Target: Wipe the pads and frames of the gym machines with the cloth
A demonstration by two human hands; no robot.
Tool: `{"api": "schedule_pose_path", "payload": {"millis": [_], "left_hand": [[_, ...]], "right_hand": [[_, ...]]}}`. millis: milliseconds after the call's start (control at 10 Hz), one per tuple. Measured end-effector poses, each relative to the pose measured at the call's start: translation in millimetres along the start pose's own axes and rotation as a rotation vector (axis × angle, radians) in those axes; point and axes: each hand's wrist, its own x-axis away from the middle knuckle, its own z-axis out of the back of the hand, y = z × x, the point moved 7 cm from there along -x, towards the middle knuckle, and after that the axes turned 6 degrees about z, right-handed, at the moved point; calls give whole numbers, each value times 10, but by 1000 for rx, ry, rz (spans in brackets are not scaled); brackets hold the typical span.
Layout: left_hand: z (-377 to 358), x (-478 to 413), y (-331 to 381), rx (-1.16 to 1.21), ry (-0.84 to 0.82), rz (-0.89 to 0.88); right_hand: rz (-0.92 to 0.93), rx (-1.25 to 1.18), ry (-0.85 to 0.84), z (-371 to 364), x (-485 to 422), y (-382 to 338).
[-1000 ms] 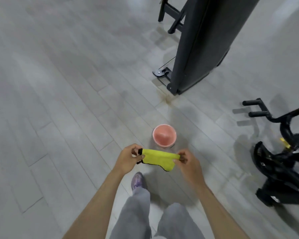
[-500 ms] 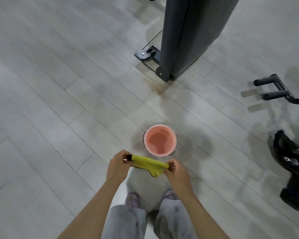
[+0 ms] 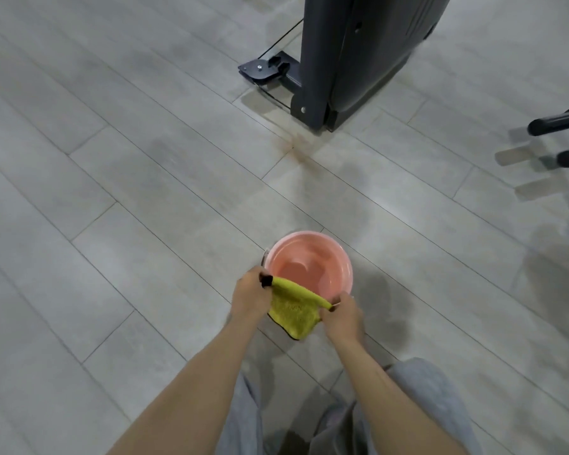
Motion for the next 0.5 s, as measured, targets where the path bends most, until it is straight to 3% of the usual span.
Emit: {"api": "schedule_pose_path", "payload": {"millis": [200,400,500], "left_hand": [[-68,53,126,-20,-174,-19],[792,904,432,-308,-134,-152],[1420,1484,625,-469,-29,-146]], "right_hand": [[51,-50,-16,-46,-62,-74],[233,86,-109,473,576,-585],[383,183,-133,912,1119,-1072]]}}
